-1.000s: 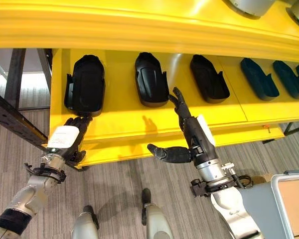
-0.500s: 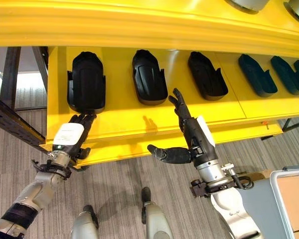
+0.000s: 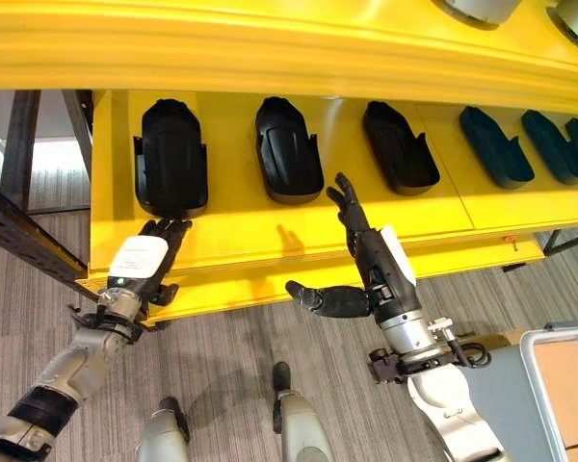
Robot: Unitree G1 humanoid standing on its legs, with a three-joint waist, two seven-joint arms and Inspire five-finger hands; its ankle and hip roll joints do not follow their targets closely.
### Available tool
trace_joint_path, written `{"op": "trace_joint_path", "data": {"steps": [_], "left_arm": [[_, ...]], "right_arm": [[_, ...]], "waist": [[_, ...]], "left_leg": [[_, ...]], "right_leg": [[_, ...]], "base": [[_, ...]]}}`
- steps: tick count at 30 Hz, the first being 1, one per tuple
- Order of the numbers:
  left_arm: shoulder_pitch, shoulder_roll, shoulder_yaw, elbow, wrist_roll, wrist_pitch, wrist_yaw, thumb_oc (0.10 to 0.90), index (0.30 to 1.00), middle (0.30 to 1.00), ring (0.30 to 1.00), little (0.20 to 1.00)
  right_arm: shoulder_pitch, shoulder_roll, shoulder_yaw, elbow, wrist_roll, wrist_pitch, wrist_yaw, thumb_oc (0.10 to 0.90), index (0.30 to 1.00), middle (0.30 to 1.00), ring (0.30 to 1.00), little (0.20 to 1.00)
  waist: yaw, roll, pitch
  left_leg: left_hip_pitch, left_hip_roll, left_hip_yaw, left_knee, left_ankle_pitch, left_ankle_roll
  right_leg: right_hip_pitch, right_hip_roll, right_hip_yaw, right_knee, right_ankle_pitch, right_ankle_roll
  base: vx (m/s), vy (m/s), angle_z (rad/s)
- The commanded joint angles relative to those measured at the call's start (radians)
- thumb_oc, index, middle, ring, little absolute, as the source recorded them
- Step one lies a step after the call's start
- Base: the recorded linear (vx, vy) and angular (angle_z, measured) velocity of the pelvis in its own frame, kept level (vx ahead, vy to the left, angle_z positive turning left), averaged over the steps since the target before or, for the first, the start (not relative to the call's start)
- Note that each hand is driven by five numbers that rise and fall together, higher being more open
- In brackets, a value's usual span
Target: Move parts from the plastic box to the shelf.
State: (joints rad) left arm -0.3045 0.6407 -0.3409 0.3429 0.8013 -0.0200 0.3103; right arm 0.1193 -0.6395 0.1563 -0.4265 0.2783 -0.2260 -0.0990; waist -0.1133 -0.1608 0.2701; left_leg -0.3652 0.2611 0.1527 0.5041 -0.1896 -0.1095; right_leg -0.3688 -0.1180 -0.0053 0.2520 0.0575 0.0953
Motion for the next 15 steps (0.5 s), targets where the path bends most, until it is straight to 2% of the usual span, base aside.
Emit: {"op": "trace_joint_path", "data": {"steps": [1,15], "left_arm": [[-0.09,-0.042,-0.043,0.009,0.018,-0.013,0.046,0.9,1.0,1.0,1.0,1.0],[-0.137,-0.063,-0.073,0.064,0.003,-0.002,0.058,0.9,1.0,1.0,1.0,1.0]], "right_arm": [[-0.059,-0.024,-0.038,-0.083,0.022,-0.128,-0.043,0.9,1.0,1.0,1.0,1.0],[-0.061,-0.032,-0.026,-0.089,0.027,-0.134,-0.044,0.9,1.0,1.0,1.0,1.0]], "waist": [[-0.021,0.015,-0.033],[-0.027,0.01,-0.029]], "left_leg": [[0.03,-0.029,-0.028,-0.07,0.056,0.036],[0.027,-0.028,-0.03,-0.073,0.058,0.036]], "right_leg": [[-0.012,0.048,-0.007,0.181,-0.118,-0.035],[-0.016,0.049,-0.006,0.18,-0.114,-0.034]], "base": [[0.0,0.0,0.0],[0.0,0.0,0.0]]}}
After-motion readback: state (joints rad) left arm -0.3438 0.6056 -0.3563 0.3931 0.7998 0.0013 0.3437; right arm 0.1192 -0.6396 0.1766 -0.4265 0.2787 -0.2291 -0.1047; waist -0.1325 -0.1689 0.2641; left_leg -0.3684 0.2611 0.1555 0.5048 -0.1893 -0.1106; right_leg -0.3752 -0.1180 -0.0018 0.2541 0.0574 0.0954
